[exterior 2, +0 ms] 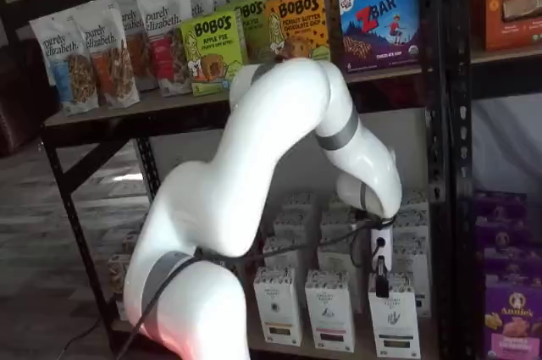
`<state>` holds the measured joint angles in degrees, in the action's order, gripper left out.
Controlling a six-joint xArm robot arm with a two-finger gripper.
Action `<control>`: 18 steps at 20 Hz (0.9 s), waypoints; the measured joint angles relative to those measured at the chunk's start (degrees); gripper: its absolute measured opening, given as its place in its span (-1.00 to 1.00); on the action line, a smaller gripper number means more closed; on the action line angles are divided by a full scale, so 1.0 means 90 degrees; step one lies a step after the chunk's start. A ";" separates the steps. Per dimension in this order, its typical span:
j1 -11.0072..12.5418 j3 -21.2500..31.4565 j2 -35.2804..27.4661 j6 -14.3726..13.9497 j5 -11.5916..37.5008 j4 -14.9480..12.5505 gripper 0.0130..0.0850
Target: Pick up the white box with a green strip in the middle, on the bottom shelf, the sixth box from the left
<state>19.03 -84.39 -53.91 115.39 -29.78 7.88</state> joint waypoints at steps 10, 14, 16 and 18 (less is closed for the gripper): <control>-0.0038 -0.0451 -0.0552 -0.0443 0.0194 -0.0482 1.00; -0.0048 -0.0495 -0.0693 -0.0690 0.0340 -0.0759 1.00; -0.0059 -0.0553 -0.0782 -0.0777 0.0367 -0.0847 1.00; -0.0069 -0.0619 -0.0858 -0.0872 0.0365 -0.0943 1.00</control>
<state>18.41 -89.96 -61.64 107.55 -26.49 -0.60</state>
